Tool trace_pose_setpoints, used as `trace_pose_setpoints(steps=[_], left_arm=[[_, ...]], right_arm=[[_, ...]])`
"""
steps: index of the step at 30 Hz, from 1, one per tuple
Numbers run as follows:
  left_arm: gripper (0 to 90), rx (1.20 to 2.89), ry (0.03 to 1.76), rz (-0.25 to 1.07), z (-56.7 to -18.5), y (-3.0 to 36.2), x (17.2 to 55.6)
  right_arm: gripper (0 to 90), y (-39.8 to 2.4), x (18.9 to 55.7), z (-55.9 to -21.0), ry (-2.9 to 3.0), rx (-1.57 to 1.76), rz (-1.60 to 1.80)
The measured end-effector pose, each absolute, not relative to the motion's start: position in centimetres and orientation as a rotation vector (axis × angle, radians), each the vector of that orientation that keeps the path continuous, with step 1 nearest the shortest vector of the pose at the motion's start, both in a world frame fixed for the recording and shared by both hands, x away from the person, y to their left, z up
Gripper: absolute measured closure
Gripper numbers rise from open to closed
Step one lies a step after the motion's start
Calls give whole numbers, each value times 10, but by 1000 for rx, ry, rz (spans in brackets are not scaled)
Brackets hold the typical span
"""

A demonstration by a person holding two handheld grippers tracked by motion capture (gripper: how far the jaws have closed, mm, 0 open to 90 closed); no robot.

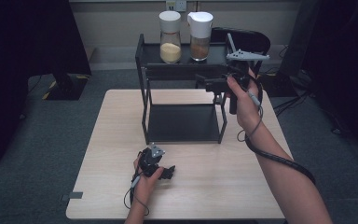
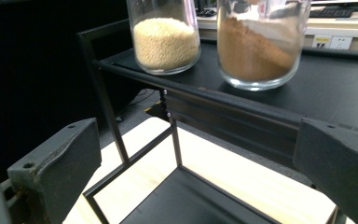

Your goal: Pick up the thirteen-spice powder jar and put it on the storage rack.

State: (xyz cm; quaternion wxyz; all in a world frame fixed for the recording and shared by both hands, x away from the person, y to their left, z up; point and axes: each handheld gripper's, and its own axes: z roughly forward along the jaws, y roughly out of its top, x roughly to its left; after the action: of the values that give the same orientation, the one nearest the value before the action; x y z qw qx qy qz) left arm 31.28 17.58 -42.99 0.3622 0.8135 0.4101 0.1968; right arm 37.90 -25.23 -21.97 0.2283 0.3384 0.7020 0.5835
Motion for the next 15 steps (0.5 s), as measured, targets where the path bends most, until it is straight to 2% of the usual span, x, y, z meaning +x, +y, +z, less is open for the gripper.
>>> trace_pose_setpoints(steps=[15], left_arm=[[0, 2095, 1056, 507, -430, 176, 313]], right_arm=[[1, -265, 371, -248, 1941, 955, 1614]])
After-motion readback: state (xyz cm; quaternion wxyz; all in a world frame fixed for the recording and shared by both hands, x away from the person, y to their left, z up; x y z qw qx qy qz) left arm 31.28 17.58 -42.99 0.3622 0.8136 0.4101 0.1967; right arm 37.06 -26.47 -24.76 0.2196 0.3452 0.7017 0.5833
